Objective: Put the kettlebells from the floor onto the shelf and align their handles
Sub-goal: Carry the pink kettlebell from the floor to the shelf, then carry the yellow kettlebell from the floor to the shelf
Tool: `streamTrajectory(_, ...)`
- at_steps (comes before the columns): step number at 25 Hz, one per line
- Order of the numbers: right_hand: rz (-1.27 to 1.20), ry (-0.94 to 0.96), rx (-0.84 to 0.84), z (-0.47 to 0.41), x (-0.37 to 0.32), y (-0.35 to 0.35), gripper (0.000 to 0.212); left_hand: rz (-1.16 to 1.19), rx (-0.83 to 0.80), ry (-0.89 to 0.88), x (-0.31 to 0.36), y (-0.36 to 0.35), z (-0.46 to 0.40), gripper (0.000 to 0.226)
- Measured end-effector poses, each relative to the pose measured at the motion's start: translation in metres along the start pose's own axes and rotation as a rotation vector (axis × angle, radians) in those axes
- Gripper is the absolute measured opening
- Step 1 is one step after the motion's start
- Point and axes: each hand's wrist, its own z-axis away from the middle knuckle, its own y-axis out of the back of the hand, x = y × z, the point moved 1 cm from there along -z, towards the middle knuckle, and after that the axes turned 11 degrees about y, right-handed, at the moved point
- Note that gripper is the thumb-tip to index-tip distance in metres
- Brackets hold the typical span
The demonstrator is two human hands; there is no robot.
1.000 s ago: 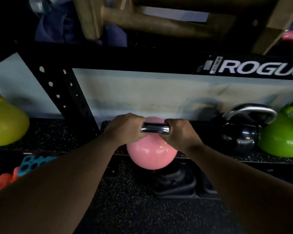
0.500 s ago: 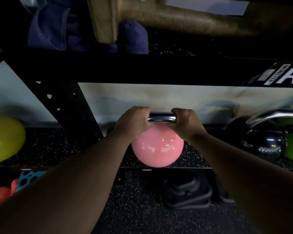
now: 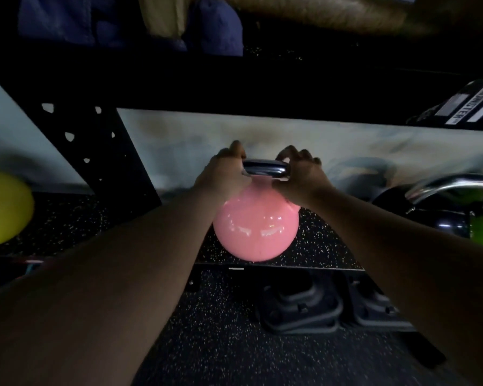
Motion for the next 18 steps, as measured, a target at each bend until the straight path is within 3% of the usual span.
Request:
streamTrajectory(2,0.036,0.152,0.059,0.013,-0.008,0.005,0.068,0.071,-0.006,0.027,-0.008,-0.001,0.020,0.068)
streamTrajectory(5,-0.020,0.425,0.126,0.046,-0.034,0.006,0.067,0.062,0.093,0.106,-0.045,0.003,0.077,0.086)
streamTrajectory(11,-0.113,0.649,-0.147,0.121,-0.128,-0.052,0.046,0.049,0.096,0.347,-0.157,0.022,0.240,0.048)
streamTrajectory(18,-0.183,0.930,-0.634,0.278,-0.296,-0.196,0.027,0.056,0.036,0.796,-0.298,0.014,0.518,0.045)
